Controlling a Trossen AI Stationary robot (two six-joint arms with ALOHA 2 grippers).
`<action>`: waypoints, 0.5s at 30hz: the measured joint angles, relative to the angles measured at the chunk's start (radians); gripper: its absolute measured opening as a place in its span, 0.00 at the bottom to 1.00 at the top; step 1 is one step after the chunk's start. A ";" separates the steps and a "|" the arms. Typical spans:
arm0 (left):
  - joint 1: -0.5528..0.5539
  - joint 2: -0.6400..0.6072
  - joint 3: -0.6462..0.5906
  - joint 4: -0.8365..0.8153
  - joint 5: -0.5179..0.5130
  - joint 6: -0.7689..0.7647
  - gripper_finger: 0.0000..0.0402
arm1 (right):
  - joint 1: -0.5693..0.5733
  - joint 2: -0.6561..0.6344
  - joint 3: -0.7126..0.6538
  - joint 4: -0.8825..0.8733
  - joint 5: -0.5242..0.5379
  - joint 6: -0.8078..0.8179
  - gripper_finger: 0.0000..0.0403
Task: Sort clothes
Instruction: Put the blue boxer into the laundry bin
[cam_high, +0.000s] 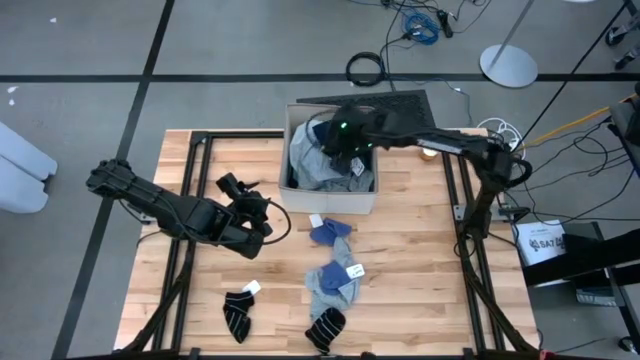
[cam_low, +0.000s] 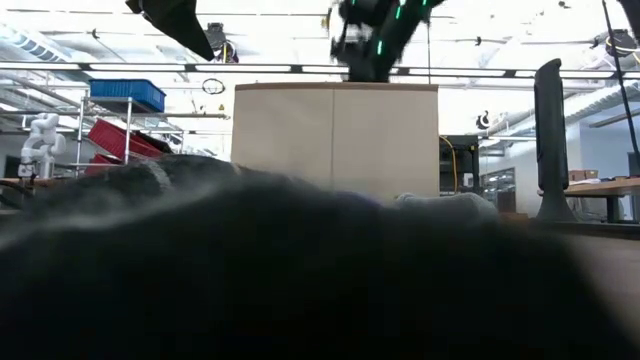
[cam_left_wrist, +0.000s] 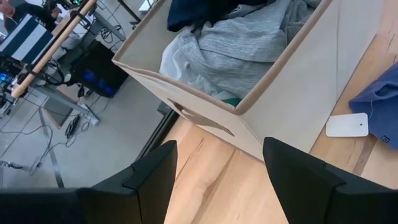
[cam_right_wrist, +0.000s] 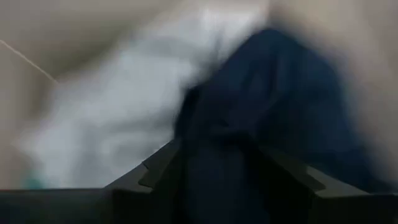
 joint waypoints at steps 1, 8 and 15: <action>0.000 0.000 0.000 0.000 0.000 0.000 0.62 | -0.011 0.020 -0.032 0.022 -0.002 0.008 0.44; 0.000 0.000 0.000 0.001 0.000 0.001 0.62 | -0.050 0.193 -0.120 0.152 -0.094 0.061 0.43; 0.000 0.000 0.000 0.001 0.000 0.001 0.62 | -0.035 0.274 -0.115 0.174 -0.127 0.031 0.43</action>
